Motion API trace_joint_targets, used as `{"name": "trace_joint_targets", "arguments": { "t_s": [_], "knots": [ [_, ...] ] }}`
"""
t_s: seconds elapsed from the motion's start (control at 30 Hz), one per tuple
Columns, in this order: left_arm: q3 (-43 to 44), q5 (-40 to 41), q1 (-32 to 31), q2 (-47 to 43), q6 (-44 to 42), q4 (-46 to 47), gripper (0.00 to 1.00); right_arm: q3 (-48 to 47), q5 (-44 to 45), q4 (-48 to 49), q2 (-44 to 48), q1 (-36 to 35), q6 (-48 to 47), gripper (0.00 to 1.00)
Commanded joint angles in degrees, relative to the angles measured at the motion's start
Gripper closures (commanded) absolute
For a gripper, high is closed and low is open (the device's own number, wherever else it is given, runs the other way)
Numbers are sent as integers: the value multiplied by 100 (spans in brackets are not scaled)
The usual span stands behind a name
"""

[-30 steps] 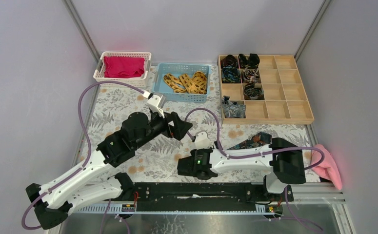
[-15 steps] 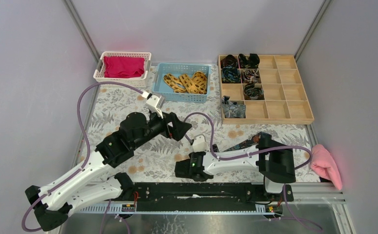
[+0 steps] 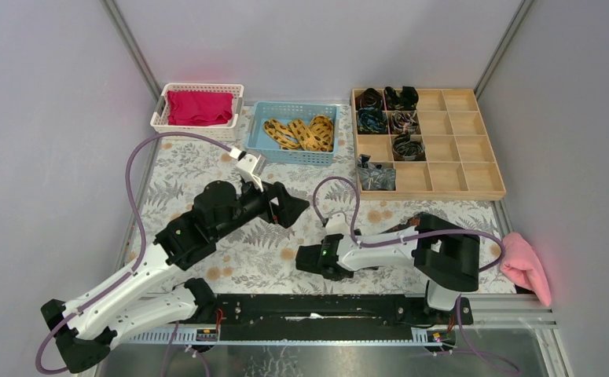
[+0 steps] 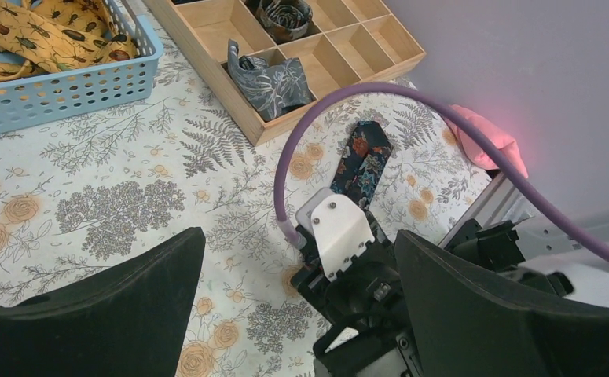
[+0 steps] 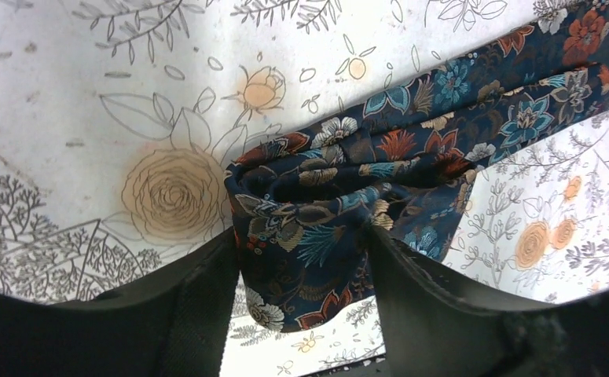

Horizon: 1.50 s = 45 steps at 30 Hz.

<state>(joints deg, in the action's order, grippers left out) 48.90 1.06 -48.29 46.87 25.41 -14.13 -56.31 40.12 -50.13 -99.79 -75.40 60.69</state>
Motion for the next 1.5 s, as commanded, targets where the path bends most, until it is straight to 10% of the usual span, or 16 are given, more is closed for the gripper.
{"name": "trace_joint_targets", "arguments": {
  "t_s": [0.0,0.63,1.13,1.47],
  "knots": [
    [-60,-80,57,-13,24,165,1,339,-476,696,-62,288,-156,37],
    [-899,283,67,38,110,694,1,571,-1423,2289,397,729,-1145,83],
    [-1636,2196,48,-1470,626,233,2,-647,-2117,3600,-339,736,-2974,86],
    [-1574,2014,12,-1268,363,267,2,-199,-3199,4887,46,1172,-3004,86]
  ]
}}
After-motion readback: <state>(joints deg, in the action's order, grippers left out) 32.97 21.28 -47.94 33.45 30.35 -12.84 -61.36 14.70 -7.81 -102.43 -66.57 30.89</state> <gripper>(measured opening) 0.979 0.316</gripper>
